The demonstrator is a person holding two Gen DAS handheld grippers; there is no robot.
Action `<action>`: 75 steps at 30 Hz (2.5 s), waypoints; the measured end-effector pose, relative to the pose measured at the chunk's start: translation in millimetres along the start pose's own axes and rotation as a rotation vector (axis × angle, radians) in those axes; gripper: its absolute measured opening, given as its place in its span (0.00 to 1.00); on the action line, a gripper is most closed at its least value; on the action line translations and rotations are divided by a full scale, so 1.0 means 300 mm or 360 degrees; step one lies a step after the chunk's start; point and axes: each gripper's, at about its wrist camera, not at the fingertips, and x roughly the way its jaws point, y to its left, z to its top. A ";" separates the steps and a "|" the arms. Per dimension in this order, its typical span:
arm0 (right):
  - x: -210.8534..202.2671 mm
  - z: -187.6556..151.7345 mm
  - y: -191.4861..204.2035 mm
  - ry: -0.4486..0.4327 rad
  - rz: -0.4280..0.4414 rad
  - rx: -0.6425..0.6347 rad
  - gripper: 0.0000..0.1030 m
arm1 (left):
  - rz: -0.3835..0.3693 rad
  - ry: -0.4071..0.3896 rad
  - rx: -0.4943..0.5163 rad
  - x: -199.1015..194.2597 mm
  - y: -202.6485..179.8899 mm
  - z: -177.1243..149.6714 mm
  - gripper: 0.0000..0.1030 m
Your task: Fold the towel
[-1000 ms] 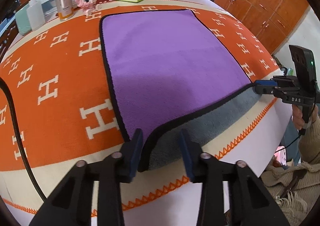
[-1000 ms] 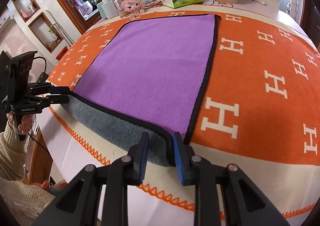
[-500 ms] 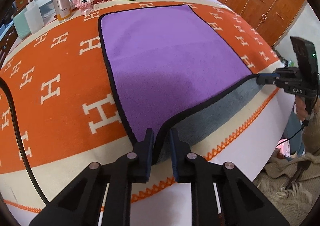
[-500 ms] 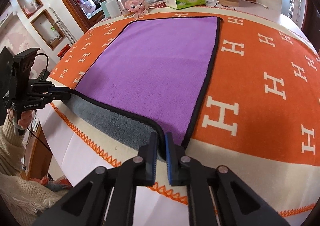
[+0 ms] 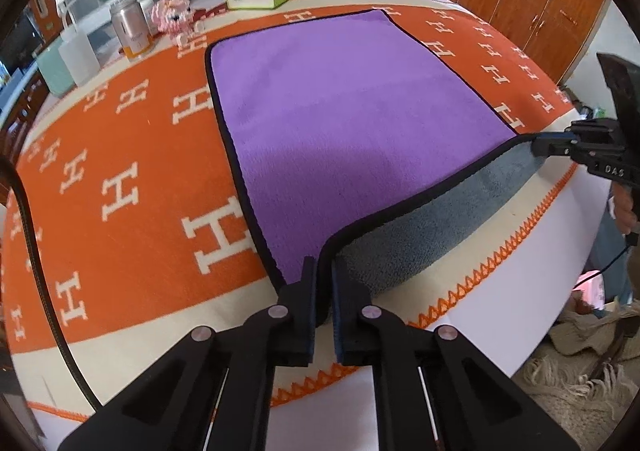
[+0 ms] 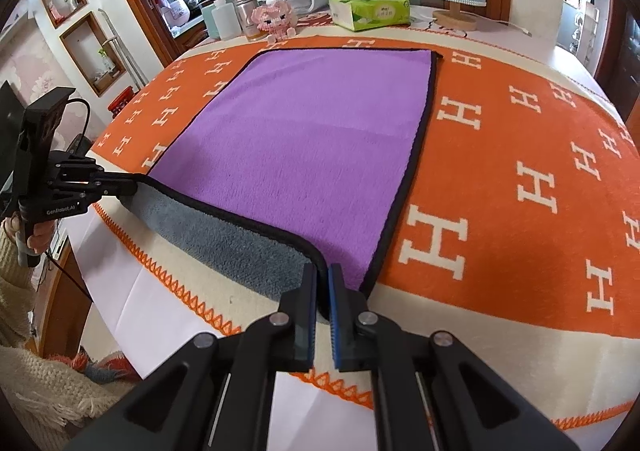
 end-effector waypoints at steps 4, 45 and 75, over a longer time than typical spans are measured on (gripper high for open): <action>-0.018 0.018 0.008 -0.0037 -0.0045 0.0002 0.05 | 0.0094 -0.0060 -0.0011 -0.028 -0.006 0.033 0.04; 0.295 0.708 -0.226 -0.0240 -0.0545 0.0232 0.05 | 0.0665 -0.0181 -0.0400 0.295 0.275 0.712 0.04; 0.432 0.758 -0.310 -0.0088 -0.0678 0.0329 0.25 | 0.0770 -0.0044 -0.0538 0.443 0.331 0.777 0.35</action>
